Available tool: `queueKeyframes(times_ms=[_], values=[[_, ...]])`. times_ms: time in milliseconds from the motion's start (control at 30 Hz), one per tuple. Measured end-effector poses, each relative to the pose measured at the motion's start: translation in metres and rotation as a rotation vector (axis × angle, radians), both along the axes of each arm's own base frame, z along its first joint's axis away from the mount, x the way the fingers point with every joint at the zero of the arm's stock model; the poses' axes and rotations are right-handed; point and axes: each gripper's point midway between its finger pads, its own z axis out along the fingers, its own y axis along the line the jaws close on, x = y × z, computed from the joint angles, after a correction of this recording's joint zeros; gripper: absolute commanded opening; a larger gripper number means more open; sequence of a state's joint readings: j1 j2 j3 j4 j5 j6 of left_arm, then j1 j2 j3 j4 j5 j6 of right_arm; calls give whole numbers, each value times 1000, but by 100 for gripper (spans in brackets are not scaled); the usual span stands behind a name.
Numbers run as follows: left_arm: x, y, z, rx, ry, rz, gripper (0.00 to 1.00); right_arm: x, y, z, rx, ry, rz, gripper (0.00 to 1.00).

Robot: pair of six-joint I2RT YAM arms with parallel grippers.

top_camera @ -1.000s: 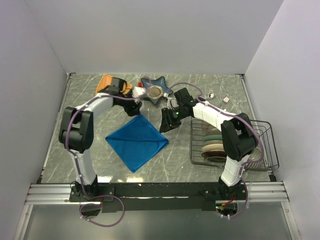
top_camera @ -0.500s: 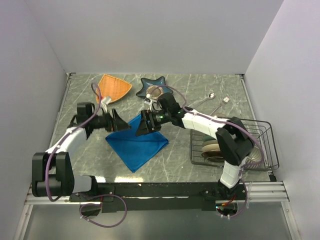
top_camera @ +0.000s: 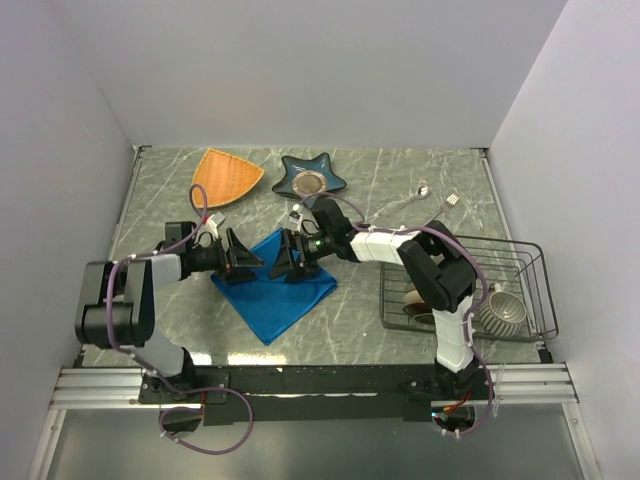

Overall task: Fold the napkin into a case and place the utensils inside
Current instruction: Smooth out the upper triangle-folded napkin at the center of the board.

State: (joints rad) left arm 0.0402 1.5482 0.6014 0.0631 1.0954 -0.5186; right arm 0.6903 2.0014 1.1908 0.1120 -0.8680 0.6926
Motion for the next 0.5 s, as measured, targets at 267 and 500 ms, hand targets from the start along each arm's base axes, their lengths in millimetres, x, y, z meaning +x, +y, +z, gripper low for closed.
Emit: queueKeyframes(times_ms=[267,500], values=[[12,18,-25,-39,101,41,87,-2,-22,-19,-28,68,-32,86],[11,26,-35,-107,179,28,85,-12,-31,-30,-29,149,-32,86]])
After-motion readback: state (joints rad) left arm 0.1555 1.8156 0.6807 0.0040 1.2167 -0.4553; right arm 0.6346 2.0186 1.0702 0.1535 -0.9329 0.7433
